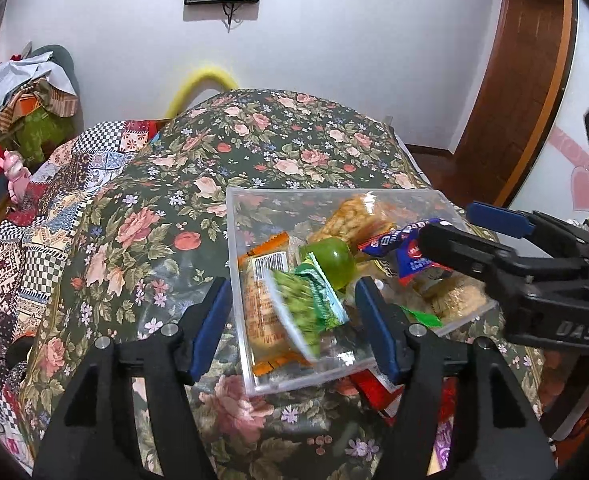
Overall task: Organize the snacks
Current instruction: 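Open both tools to release the bags into the box, then grasp the purple-labelled wafer roll with the right tool while the left grasps the red chip bag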
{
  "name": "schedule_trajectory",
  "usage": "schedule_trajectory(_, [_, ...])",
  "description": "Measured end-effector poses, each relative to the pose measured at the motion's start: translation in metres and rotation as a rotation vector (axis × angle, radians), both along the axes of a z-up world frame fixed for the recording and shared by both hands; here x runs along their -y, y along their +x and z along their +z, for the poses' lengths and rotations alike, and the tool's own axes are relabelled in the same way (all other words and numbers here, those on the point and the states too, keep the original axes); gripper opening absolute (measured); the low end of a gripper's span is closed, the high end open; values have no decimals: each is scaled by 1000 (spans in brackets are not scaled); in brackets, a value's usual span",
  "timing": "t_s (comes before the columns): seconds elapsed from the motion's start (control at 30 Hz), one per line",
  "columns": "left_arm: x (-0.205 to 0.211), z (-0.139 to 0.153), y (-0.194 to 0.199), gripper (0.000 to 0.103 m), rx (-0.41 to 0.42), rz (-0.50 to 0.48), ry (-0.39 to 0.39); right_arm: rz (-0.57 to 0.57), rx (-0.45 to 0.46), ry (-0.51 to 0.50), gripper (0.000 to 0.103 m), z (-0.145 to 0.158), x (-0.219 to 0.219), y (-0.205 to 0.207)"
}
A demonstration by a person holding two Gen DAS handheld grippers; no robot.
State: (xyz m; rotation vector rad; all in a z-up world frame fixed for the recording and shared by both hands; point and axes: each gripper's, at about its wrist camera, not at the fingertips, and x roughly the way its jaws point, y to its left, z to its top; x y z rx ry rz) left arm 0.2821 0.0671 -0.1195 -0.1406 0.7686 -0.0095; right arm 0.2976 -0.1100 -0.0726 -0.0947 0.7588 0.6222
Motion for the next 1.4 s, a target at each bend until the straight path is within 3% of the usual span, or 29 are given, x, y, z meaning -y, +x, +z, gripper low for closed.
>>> schedule_trajectory(0.2, [0,7,-22,67,0,-3,7,-1,17,23,84,9,27,-28])
schedule_trajectory(0.4, [6,2,-52,69,-28,-30,4,-9,-3,13,85,-2,51,-60])
schedule_trajectory(0.67, [16,-21,-88,72,-86,-66,8,12,-152,-25,85,-56,53,-90])
schedule_trajectory(0.97, [29,-41,-98,72,-133,-96,22,43,-253,-80,85,-98,27,-86])
schedule_trajectory(1.1, [34,-46,-94,72,-146,-109,13,45,-240,-95,67,-105,27,-87])
schedule_trajectory(1.17, [41,-46,-92,72,-147,-128,18,47,-239,-81,47,-105,37,-89])
schedule_trajectory(1.4, [70,-47,-80,72,-155,-191,18,6,-245,-54,42,-104,70,-94])
